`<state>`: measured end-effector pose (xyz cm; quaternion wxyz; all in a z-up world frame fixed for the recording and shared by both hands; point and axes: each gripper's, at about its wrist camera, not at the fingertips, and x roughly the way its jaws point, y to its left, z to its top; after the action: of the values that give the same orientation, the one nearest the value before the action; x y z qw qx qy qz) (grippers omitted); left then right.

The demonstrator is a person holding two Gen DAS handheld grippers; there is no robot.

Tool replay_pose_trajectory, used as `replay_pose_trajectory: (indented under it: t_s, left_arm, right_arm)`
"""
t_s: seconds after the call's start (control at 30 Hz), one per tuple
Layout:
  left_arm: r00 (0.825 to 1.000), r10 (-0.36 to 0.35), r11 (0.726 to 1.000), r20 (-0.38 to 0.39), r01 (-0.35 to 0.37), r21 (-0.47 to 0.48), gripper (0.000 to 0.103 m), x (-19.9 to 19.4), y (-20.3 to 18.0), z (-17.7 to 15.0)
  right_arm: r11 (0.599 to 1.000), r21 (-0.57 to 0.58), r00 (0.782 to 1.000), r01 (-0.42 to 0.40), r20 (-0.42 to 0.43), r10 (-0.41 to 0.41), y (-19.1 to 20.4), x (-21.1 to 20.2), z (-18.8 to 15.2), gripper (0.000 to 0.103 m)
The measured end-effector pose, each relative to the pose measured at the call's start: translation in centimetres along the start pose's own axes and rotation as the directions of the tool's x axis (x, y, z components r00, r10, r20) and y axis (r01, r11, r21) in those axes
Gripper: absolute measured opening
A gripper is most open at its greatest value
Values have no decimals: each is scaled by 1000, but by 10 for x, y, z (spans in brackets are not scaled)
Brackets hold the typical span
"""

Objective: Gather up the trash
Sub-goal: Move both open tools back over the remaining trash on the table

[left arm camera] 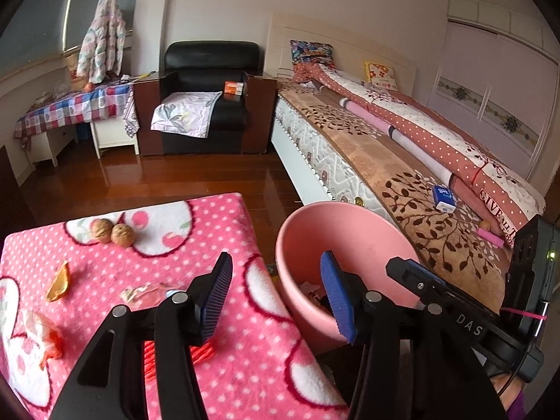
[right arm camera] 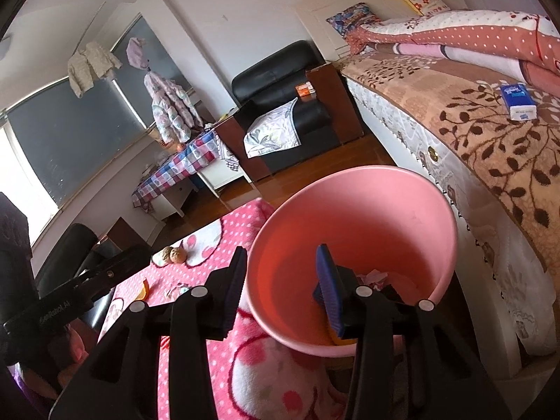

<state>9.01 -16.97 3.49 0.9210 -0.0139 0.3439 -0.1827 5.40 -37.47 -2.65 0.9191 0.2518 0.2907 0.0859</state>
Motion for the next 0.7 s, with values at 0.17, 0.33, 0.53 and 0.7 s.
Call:
replay_pose_trajectory:
  t_s: [0.17, 0.33, 0.53, 0.7]
  left_arm:
    - [1000, 25, 999, 8, -25, -21, 52, -18, 18, -7]
    - [998, 53, 998, 13, -53, -46, 52, -33, 36, -13]
    - [995, 97, 992, 6, -96, -80, 52, -48, 61, -22]
    - [990, 139, 983, -1, -138, -123, 52, -58, 84, -33]
  right_arm:
    - [999, -46, 1000, -12, -2, 12, 15, -3, -5, 42]
    - [997, -71, 999, -31, -11, 30, 27, -6, -10, 42]
    - [994, -96, 999, -48, -22, 46, 40, -9, -19, 42]
    - [992, -110, 998, -61, -37, 57, 49, -7, -24, 42]
